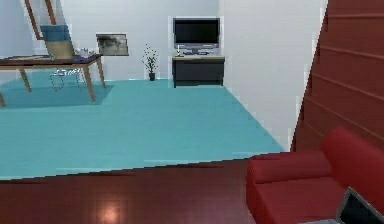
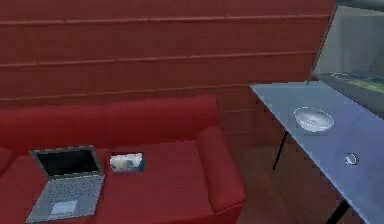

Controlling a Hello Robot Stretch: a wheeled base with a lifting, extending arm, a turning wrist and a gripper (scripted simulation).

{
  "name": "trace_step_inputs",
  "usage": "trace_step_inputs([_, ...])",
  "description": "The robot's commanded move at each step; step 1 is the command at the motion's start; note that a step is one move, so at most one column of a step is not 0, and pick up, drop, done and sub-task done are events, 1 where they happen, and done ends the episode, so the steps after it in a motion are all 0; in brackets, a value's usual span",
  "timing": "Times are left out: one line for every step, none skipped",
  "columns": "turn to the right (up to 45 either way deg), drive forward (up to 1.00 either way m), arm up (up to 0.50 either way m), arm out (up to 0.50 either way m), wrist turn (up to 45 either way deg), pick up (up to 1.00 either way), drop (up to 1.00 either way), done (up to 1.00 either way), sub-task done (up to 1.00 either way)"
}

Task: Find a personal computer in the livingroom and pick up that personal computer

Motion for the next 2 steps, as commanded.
trace_step_inputs([0.0, 0.90, 0.00, 0.00, 0.0, 0.00, 0.00, 0.00, 0.00])
trace_step_inputs([12.0, 0.00, 0.00, 0.00, 0.0, 0.00, 0.00, 0.00, 0.00])
